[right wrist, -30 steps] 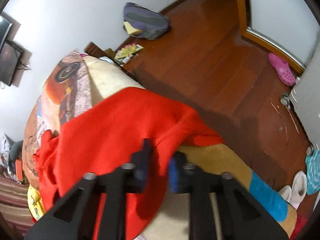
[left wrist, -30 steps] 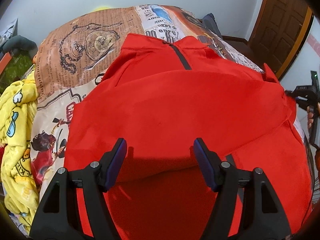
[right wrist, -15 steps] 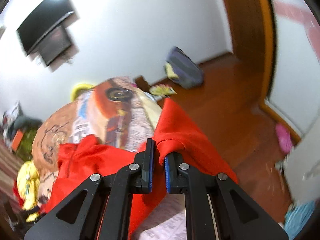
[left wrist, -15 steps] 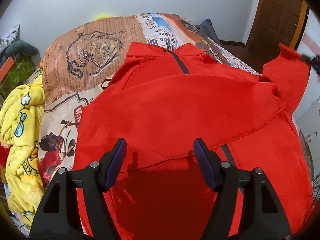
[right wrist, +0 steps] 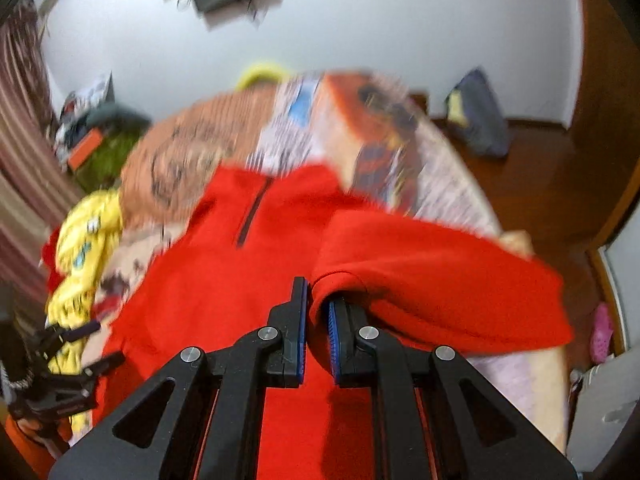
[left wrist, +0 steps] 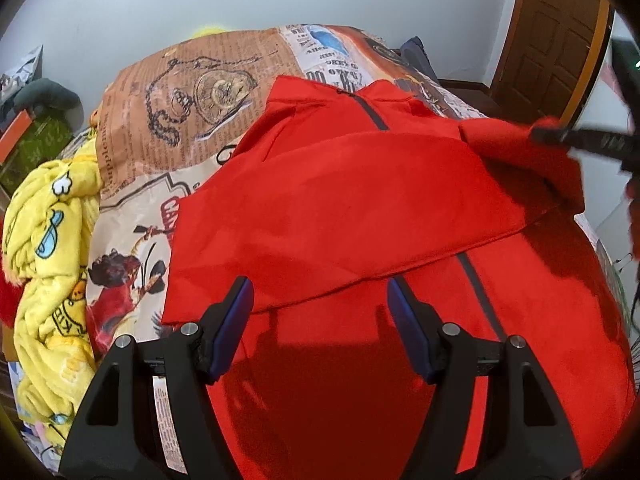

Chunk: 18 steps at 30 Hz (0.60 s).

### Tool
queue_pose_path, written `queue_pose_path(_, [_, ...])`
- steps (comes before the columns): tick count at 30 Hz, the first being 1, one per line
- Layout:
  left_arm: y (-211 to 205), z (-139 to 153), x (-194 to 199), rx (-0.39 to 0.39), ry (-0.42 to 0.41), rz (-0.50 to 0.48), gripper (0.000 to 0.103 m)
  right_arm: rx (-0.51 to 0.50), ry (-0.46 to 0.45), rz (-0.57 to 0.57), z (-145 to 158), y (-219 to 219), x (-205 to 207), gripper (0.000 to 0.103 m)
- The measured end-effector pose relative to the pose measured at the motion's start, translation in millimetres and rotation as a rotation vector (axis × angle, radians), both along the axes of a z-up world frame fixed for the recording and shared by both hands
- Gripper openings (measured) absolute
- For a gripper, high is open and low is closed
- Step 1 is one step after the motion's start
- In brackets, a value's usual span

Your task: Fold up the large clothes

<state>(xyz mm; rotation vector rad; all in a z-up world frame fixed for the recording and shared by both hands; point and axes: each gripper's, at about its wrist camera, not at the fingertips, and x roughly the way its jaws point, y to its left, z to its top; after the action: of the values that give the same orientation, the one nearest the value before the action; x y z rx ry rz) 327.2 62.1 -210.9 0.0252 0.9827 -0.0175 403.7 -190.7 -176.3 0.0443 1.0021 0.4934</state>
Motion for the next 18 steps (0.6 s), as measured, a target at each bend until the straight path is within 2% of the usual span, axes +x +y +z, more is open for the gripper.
queue_pose_path(5, [7.5, -6.3, -6.3, -0.003, 0.016, 0.011, 0.068, -0.059, 0.119, 0.029, -31.2, 23.8, -6.7, 0.013])
queue_pose_path(10, [9.5, -13.6, -6.4, -0.009, 0.034, 0.022, 0.068, -0.028, 0.226, 0.083, -28.7, 18.3, -17.6, 0.035])
queue_pose_path(15, [3.2, -14.3, -4.0, -0.024, 0.036, 0.026, 0.068, -0.066, 0.161, 0.123, -6.3, 7.1, -33.7, 0.043])
queue_pose_path(18, [-1.8, -11.6, -1.9, -0.028, 0.027, 0.02, 0.068, -0.06, 0.113, 0.05, 4.1, -14.1, -31.4, 0.05])
